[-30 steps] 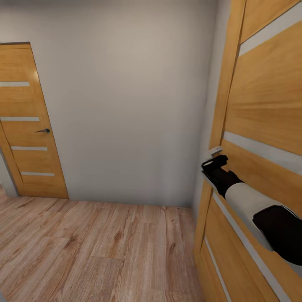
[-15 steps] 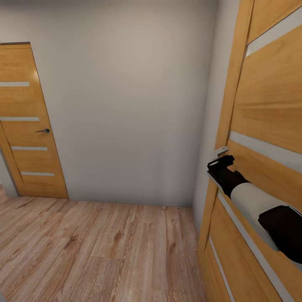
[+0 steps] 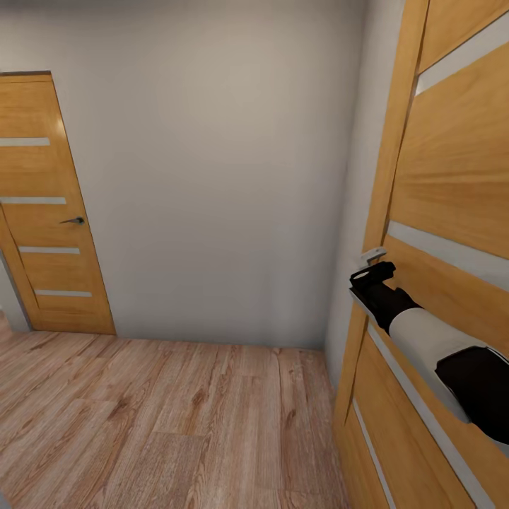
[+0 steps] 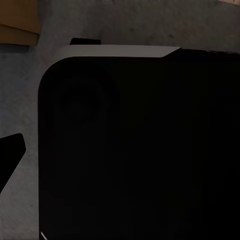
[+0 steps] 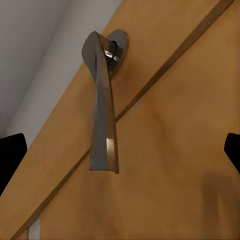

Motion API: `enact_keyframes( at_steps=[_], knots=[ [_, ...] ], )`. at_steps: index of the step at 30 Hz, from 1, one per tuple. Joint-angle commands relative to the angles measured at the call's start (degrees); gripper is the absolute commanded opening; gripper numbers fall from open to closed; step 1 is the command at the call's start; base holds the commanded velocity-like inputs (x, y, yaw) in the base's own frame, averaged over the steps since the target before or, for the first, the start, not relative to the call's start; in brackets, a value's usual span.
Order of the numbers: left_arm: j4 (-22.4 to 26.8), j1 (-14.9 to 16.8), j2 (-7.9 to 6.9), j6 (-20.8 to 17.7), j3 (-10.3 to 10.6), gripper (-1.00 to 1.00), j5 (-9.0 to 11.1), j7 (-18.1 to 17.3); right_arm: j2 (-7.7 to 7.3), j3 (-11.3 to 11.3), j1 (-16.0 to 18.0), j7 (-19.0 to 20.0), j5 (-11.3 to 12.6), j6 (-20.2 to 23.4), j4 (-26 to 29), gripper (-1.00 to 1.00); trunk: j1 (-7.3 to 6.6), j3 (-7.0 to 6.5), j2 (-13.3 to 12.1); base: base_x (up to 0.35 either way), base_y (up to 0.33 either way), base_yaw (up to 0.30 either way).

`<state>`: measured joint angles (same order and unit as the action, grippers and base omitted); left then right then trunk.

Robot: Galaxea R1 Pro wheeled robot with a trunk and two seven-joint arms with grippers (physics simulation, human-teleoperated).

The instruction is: Move the two storage containers from the living room to the garage. In the garage, place one container on the floor and stack the other container on top of it (either order is fine).

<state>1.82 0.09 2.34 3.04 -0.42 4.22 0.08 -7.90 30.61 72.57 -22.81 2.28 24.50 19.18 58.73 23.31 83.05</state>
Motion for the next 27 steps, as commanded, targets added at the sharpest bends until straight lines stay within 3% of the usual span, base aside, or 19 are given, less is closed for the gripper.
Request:
enact_keyframes(
  at_steps=[1, 9, 11, 19, 20, 24, 25, 27],
  knots=[
    [0.03, -0.01, 0.02, 0.12, -0.02, 1.0, 0.44, 0.01, -1.7, 0.11, 0.03, -0.39, -0.08, 0.73, 0.06, 1.0, 0.0, 0.06, 0.03, 0.0, 0.0, 0.0],
    [0.03, -0.01, -0.01, 0.12, -0.02, 1.0, 0.44, 0.01, -0.68, 0.18, 0.03, -0.39, -0.08, 1.04, 0.13, 1.0, 0.0, 0.06, 0.03, 0.0, 0.0, 0.0],
    [0.08, -0.01, -0.03, 0.12, -0.03, 1.0, 0.44, 0.01, 0.31, 0.22, 0.03, -0.39, -0.08, 1.29, 0.14, 1.0, 0.0, 0.06, 0.03, 0.0, 0.0, 0.0],
    [0.07, -0.01, -0.06, 0.12, -0.02, 1.0, 0.44, 0.01, 8.24, 0.24, 0.03, -0.62, -0.08, 2.4, 0.15, 1.0, 0.0, 0.06, 0.03, 0.0, 0.0, 0.0],
    [0.06, -0.01, -0.06, 0.12, -0.05, 1.0, 0.44, 0.01, 9.78, 0.21, 0.03, -1.18, -0.08, 2.66, 0.15, 1.0, 0.0, 0.06, 0.03, 0.0, 0.0, 0.0],
    [0.06, -0.01, -0.06, 0.12, -0.09, 1.0, 0.44, 0.01, 13.02, 0.14, 0.03, -2.95, -0.08, 2.85, 0.15, 1.0, 0.0, 0.06, 0.03, 0.0, 0.0, 0.0],
    [0.07, -0.01, -0.06, 0.12, -0.1, 1.0, 0.44, 0.01, 14.6, 0.0, 0.03, -3.42, -0.05, 2.79, 0.13, 1.0, 0.0, 0.06, 0.03, 0.0, 0.0, 0.0],
    [0.08, -0.01, -0.06, 0.12, -0.1, 1.0, 0.44, 0.01, 16.36, -0.05, -0.09, -3.67, 0.07, 2.4, 0.04, 1.0, 0.0, 0.06, 0.03, 0.0, 0.0, 0.0]
  ],
)
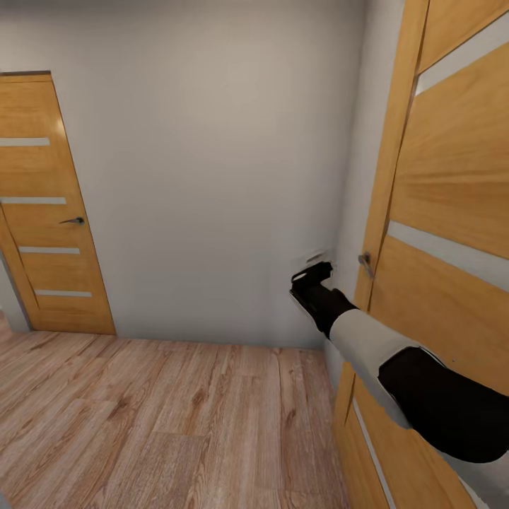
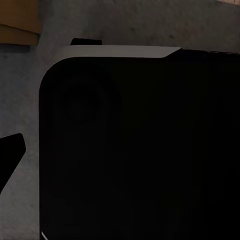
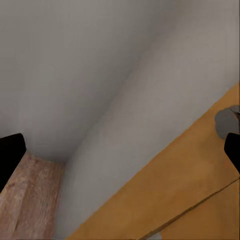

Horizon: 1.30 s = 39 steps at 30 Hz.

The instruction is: Move the two storage containers from the living room to the garage. In the garage, place one container on the floor and stack the other container on top of it (either order is fine).

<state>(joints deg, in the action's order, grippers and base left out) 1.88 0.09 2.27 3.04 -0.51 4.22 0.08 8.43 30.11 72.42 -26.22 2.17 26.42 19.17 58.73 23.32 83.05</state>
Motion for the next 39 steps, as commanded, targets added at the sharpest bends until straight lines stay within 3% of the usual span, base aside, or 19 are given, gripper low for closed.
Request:
enact_keyframes(
  at_steps=[1, 2, 8, 16, 24, 39],
  knots=[
    [0.03, 0.0, 0.01, 0.13, -0.02, 1.0, 0.44, 0.01, 0.88, 0.4, -0.18, -0.27, 0.25, 0.17, -0.1, 1.0, 0.0, 0.06, 0.03, 0.0, 0.0, 0.0],
    [0.04, 0.0, 0.01, 0.13, -0.02, 1.0, 0.44, 0.01, 1.56, 0.36, -0.34, -0.24, 0.46, -0.36, -0.55, 1.0, 0.0, 0.06, 0.03, 0.0, 0.0, 0.0],
    [0.04, 0.0, 0.04, 0.13, -0.09, 1.0, 0.44, 0.04, 1.56, 0.36, -0.86, 0.64, 4.12, -5.71, -5.36, 1.0, 0.0, 0.06, 0.03, 0.0, 0.0, 0.0],
    [0.05, 0.0, 0.05, 0.13, -0.19, 1.0, 0.51, 0.14, 1.56, 0.31, -7.81, 8.8, 5.98, -8.41, -8.02, 1.0, 0.0, 0.06, 0.03, 0.0, 0.0, 0.0],
    [0.05, 0.0, 0.01, 0.16, -0.19, 1.0, 0.53, 0.25, 1.56, 0.31, -10.83, 16.62, 8.33, -8.48, -8.59, 1.0, 0.0, 0.06, 0.03, 0.0, 0.0, 0.0],
    [0.05, 0.0, 0.01, 0.13, -0.19, 1.0, 0.53, 0.45, 1.56, 0.3, -11.69, 17.51, 8.54, -8.52, -8.81, 1.0, 0.0, 0.06, 0.03, 0.0, 0.0, 0.0]
  ],
)
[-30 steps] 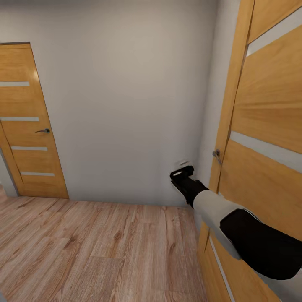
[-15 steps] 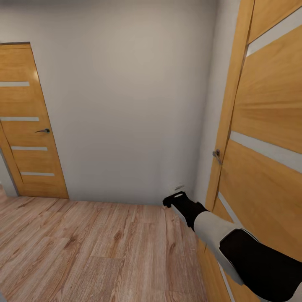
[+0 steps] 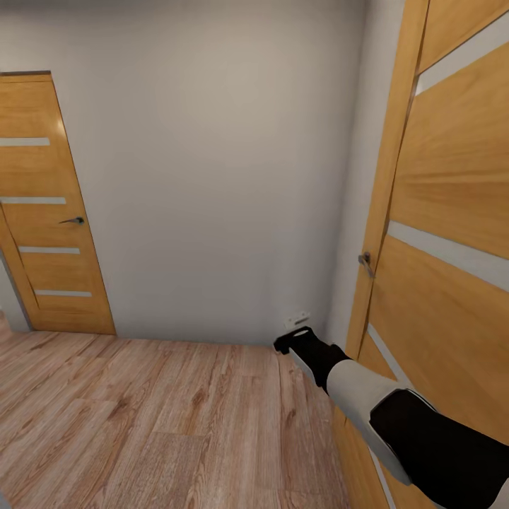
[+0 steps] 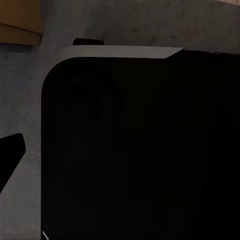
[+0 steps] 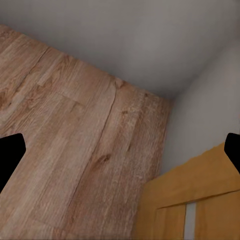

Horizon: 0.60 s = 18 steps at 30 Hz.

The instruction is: Move the two storage containers from the living room to the garage. In the garage, place one container on the floor and stack the other container on top of it (either order is fine).

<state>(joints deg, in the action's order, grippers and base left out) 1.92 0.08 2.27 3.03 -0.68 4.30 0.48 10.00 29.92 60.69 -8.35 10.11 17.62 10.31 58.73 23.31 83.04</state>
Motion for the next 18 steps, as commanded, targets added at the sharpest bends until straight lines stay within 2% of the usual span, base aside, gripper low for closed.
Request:
enact_keyframes(
  at_steps=[1, 8, 10, 13, 18],
  knots=[
    [0.01, 0.01, 0.01, 0.14, -0.02, 1.0, 0.45, 0.05, 0.0, 0.49, 0.04, -0.35, 0.57, 0.28, -0.3, 1.0, 0.0, 0.06, 0.03, 0.0, 0.0, 0.0],
    [0.01, 0.01, 0.01, 0.14, -0.02, 1.0, 0.45, 0.05, 0.0, 0.49, -0.34, -0.28, 0.46, -0.48, -2.11, 1.0, 0.0, 0.06, 0.03, 0.0, 0.0, 0.0],
    [0.01, 0.01, 0.01, 0.14, -0.02, 1.0, 0.45, 0.05, 0.0, 0.49, -2.77, -0.27, 0.43, -1.52, -2.42, 1.0, 0.0, 0.06, 0.03, 0.0, 0.0, 0.0],
    [0.01, 0.01, 0.01, 0.14, -0.02, 1.0, 0.45, 0.05, 0.0, 0.54, -9.12, -0.26, 0.4, -3.69, -2.54, 1.0, 0.0, 0.06, 0.03, 0.0, 0.0, 0.0],
    [0.01, 0.01, 0.01, 0.14, -0.02, 1.0, 0.45, 0.05, 0.0, 0.57, -13.92, -0.19, 0.35, -6.23, -2.69, 1.0, 0.0, 0.06, 0.03, 0.0, 0.0, 0.0]
  ],
)
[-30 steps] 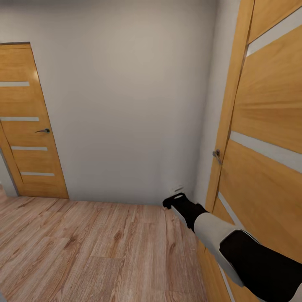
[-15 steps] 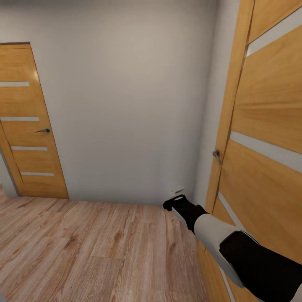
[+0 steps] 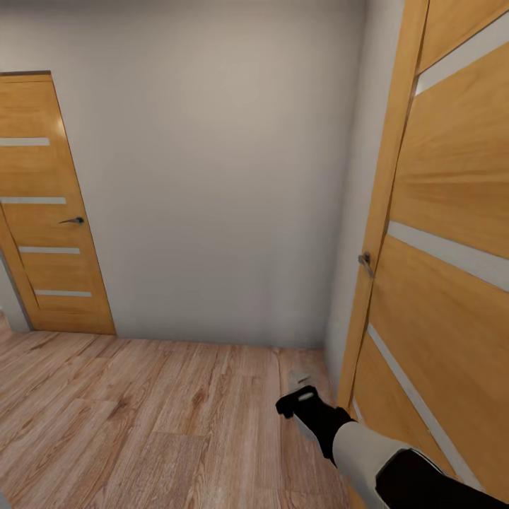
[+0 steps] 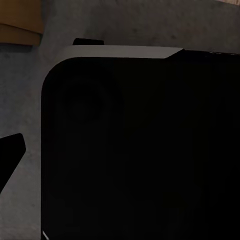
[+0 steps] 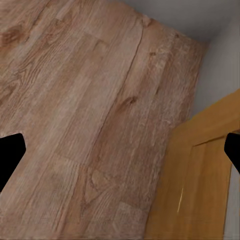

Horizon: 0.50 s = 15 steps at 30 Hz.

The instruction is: Move the two storage containers from the living room to the garage. In the garage, place one container on the floor and stack the other container on top of it (either order is fine).

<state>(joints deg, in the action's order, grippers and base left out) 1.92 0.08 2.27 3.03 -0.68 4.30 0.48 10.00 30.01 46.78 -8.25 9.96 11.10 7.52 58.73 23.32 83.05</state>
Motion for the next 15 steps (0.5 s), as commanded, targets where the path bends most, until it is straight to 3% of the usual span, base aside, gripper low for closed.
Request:
enact_keyframes(
  at_steps=[1, 4, 8, 13, 15],
  knots=[
    [0.01, 0.01, 0.03, 0.13, -0.02, 1.0, 0.45, 0.05, 0.0, 0.49, -1.2, -0.29, 0.38, -0.43, 0.03, 1.0, 0.0, 0.05, 0.03, 0.0, 0.0, 0.0],
    [0.01, 0.01, 0.02, 0.13, -0.02, 1.0, 0.45, 0.05, 0.0, 0.54, -6.0, -0.28, 0.11, -4.0, -3.47, 1.0, 0.0, 0.05, 0.03, 0.0, 0.0, 0.0],
    [0.01, 0.01, 0.06, 0.13, -0.02, 1.0, 0.45, -0.01, 0.0, 0.54, -8.13, 0.01, 0.12, -9.22, -8.23, 1.0, 0.0, 0.05, 0.03, 0.0, 0.0, 0.0],
    [0.0, 0.01, 0.09, 0.13, -0.02, 1.0, 0.45, -0.03, -0.05, 0.56, -13.54, 0.81, 0.14, -11.18, -9.17, 1.0, 0.0, 0.05, 0.03, 0.0, 0.0, 0.0],
    [0.01, 0.01, 0.09, 0.13, -0.02, 1.0, 0.45, -0.04, -1.96, 0.57, -16.06, 1.3, 0.17, -11.81, -9.3, 1.0, 0.0, 0.05, 0.03, 0.0, 0.0, 0.0]
  ],
)
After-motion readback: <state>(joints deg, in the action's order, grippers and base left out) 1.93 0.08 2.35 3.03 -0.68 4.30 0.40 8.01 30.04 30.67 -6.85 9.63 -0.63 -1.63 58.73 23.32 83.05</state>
